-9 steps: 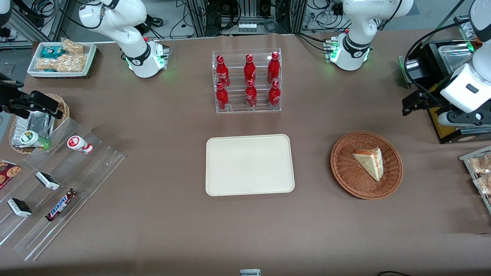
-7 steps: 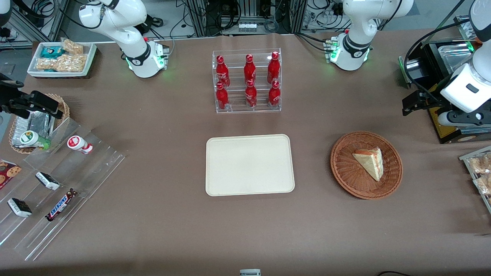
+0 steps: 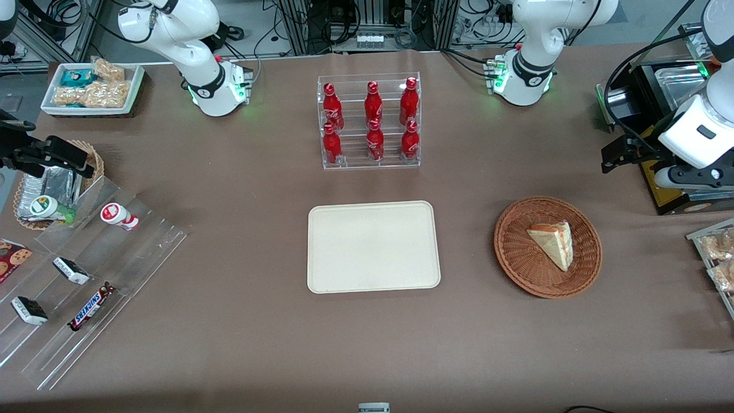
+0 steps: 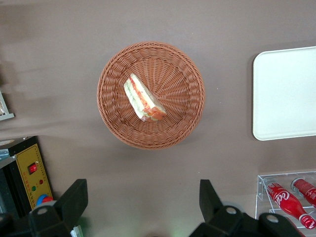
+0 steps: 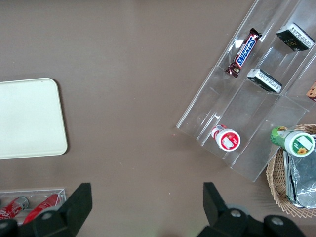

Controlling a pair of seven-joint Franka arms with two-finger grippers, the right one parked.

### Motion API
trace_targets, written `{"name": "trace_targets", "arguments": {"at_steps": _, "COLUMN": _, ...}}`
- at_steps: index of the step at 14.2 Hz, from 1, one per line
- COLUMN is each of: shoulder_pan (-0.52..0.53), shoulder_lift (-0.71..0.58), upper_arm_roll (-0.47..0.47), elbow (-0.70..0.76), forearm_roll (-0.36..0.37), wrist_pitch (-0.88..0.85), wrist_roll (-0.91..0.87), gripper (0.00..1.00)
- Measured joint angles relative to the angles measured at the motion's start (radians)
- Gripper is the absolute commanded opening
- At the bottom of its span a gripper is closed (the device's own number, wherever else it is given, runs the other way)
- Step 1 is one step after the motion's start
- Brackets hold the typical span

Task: Place sandwich from basket to tray

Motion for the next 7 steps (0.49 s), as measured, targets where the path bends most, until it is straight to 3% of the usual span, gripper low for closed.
{"name": "trace_targets", "arguments": {"at_steps": 7, "shoulder_pan": 0.001, "shoulder_lift": 0.006, "upper_arm_roll": 0.001, "elbow": -0.023, "forearm_roll": 0.000, "wrist_pitch": -0.012, "wrist_roll": 0.000, "gripper": 1.00}}
